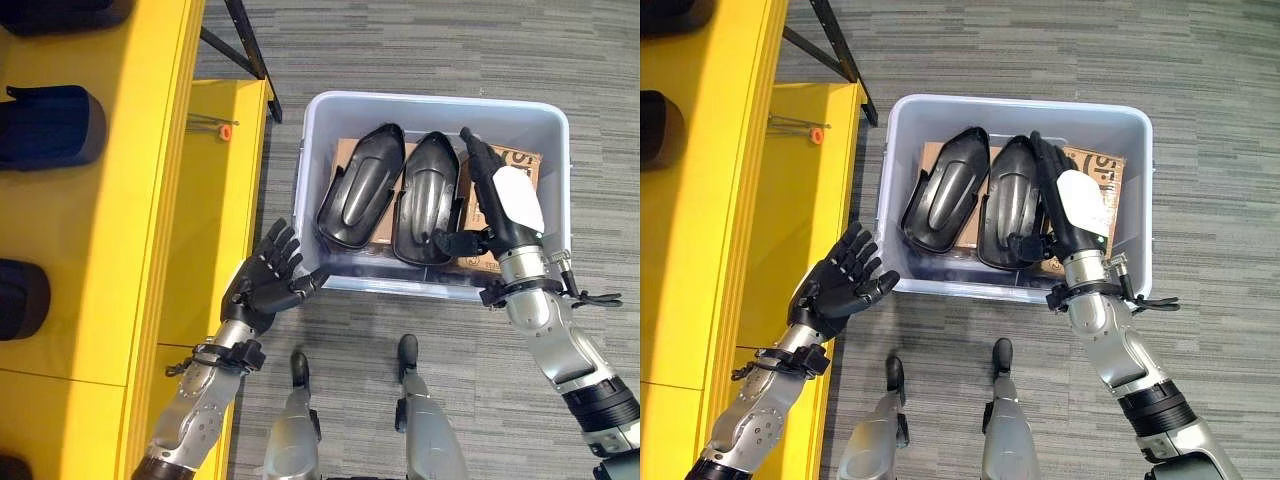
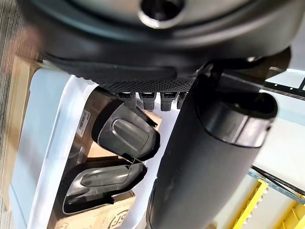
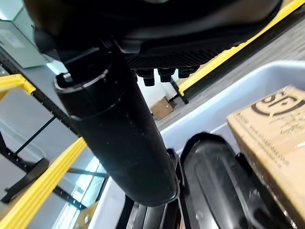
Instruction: Move parts from the plastic box to the shelf.
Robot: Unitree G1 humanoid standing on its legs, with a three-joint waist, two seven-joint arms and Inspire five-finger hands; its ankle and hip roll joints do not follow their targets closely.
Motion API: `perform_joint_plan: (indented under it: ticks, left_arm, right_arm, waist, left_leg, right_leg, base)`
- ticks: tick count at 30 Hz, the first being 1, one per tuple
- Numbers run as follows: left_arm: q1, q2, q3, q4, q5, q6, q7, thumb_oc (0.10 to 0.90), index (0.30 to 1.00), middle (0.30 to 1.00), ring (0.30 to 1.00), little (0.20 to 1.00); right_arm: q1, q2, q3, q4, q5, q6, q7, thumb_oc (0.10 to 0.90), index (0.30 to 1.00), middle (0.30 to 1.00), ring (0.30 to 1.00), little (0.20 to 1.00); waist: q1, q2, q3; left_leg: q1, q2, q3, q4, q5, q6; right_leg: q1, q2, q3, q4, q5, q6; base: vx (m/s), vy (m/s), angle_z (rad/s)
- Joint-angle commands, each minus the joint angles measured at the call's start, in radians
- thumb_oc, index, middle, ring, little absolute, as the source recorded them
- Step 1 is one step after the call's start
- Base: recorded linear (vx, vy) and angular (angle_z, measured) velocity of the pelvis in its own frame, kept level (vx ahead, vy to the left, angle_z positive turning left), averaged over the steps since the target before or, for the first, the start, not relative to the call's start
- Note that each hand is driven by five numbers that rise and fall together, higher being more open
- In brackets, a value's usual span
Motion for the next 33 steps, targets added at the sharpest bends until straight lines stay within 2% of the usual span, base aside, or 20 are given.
perform_joint_plan:
  ticks: [1, 5, 7, 10, 12, 14, 17, 18, 26, 33]
  left_arm:
    - [0.013, 0.031, 0.029, -0.141, -0.019, -0.116, -0.023, 0.9, 1.0, 1.0, 1.0, 1.0]
    - [0.025, 0.025, 0.035, -0.155, -0.017, -0.122, -0.021, 0.9, 1.0, 1.0, 1.0, 1.0]
    - [0.033, 0.019, 0.035, -0.162, -0.016, -0.128, -0.02, 0.9, 1.0, 1.0, 1.0, 1.0]
    - [0.042, 0.01, 0.031, -0.17, -0.014, -0.143, -0.009, 0.9, 1.0, 1.0, 1.0, 1.0]
    - [0.05, -0.003, 0.02, -0.172, -0.014, -0.165, 0.004, 0.9, 1.0, 1.0, 1.0, 1.0]
    - [0.052, -0.005, 0.017, -0.171, -0.018, -0.171, 0.003, 0.9, 1.0, 1.0, 1.0, 1.0]
    - [0.061, -0.002, 0.02, -0.174, -0.018, -0.172, 0.002, 0.9, 1.0, 1.0, 1.0, 1.0]
    - [0.066, 0.002, 0.023, -0.175, -0.023, -0.174, 0.0, 0.9, 1.0, 1.0, 1.0, 1.0]
    - [0.074, 0.016, 0.044, -0.179, -0.029, -0.17, -0.014, 0.9, 1.0, 1.0, 1.0, 1.0]
    - [0.055, 0.019, 0.039, -0.18, -0.02, -0.169, -0.007, 0.9, 1.0, 1.0, 1.0, 1.0]
  right_arm:
    - [-0.063, -0.045, -0.064, -0.172, -0.011, -0.105, -0.076, 0.9, 1.0, 1.0, 1.0, 1.0]
    - [-0.036, -0.031, -0.091, -0.222, 0.034, -0.13, -0.082, 0.9, 1.0, 1.0, 1.0, 1.0]
    - [-0.018, -0.017, -0.109, -0.256, 0.038, -0.127, -0.141, 0.9, 1.0, 1.0, 1.0, 1.0]
    - [0.003, 0.009, -0.145, -0.295, 0.016, -0.172, -0.236, 0.9, 1.0, 1.0, 1.0, 1.0]
    - [0.023, 0.04, -0.168, -0.344, -0.034, -0.218, -0.247, 0.9, 1.0, 1.0, 1.0, 1.0]
    - [0.032, 0.039, -0.173, -0.358, -0.06, -0.211, -0.231, 0.9, 1.0, 1.0, 1.0, 1.0]
    - [0.047, 0.022, -0.172, -0.352, -0.08, -0.14, -0.237, 0.9, 1.0, 1.0, 1.0, 1.0]
    - [0.055, 0.013, -0.178, -0.337, -0.073, -0.134, -0.249, 0.9, 1.0, 1.0, 1.0, 1.0]
    - [0.105, -0.012, -0.232, -0.296, -0.098, -0.131, -0.279, 0.9, 1.0, 1.0, 1.0, 1.0]
    - [0.093, -0.033, -0.226, -0.295, -0.109, -0.109, -0.288, 0.9, 1.0, 1.0, 1.0, 1.0]
  waist:
    - [-0.027, -0.034, -0.06]
    - [-0.037, -0.03, -0.054]
    - [-0.043, -0.028, -0.051]
    - [-0.054, -0.022, -0.051]
    - [-0.066, -0.013, -0.051]
    - [-0.069, -0.01, -0.052]
    - [-0.071, -0.008, -0.051]
    - [-0.071, -0.009, -0.051]
    - [-0.077, -0.014, -0.033]
    - [-0.084, -0.016, -0.001]
  left_leg:
    - [-0.043, -0.017, 0.016, 0.064, -0.016, 0.064]
    - [-0.043, -0.016, 0.025, 0.062, -0.014, 0.063]
    - [-0.039, -0.015, 0.031, 0.061, -0.014, 0.063]
    - [-0.036, -0.014, 0.039, 0.058, -0.015, 0.063]
    - [-0.034, -0.016, 0.045, 0.059, -0.019, 0.063]
    - [-0.033, -0.017, 0.047, 0.06, -0.021, 0.062]
    - [-0.031, -0.017, 0.052, 0.059, -0.02, 0.062]
    - [-0.031, -0.017, 0.053, 0.059, -0.02, 0.061]
    - [-0.047, -0.014, 0.055, 0.062, -0.02, 0.061]
    - [-0.066, -0.009, 0.063, 0.066, -0.015, 0.058]
  right_leg:
    - [-0.001, -0.056, -0.016, 0.107, -0.111, -0.003]
    - [-0.003, -0.056, -0.01, 0.105, -0.11, -0.004]
    - [-0.002, -0.056, -0.007, 0.103, -0.109, -0.005]
    - [-0.002, -0.056, -0.002, 0.101, -0.108, -0.004]
    - [-0.003, -0.057, 0.007, 0.102, -0.111, -0.005]
    - [-0.004, -0.059, 0.009, 0.102, -0.112, -0.004]
    - [-0.002, -0.062, 0.012, 0.1, -0.111, -0.003]
    - [-0.002, -0.063, 0.011, 0.1, -0.111, -0.002]
    - [-0.018, -0.061, 0.01, 0.104, -0.11, 0.001]
    - [-0.039, -0.056, 0.01, 0.107, -0.109, -0.003]
  base:
    - [-0.04, 0.018, -0.06]
    - [-0.02, 0.019, -0.06]
    - [0.0, 0.028, -0.07]
    - [-0.01, 0.051, -0.07]
    - [0.0, 0.091, -0.11]
    - [0.01, 0.058, -0.11]
    - [0.0, 0.012, -0.02]
    - [0.0, 0.0, 0.0]
    - [-0.02, -0.02, -0.01]
    - [-0.05, -0.028, -0.04]
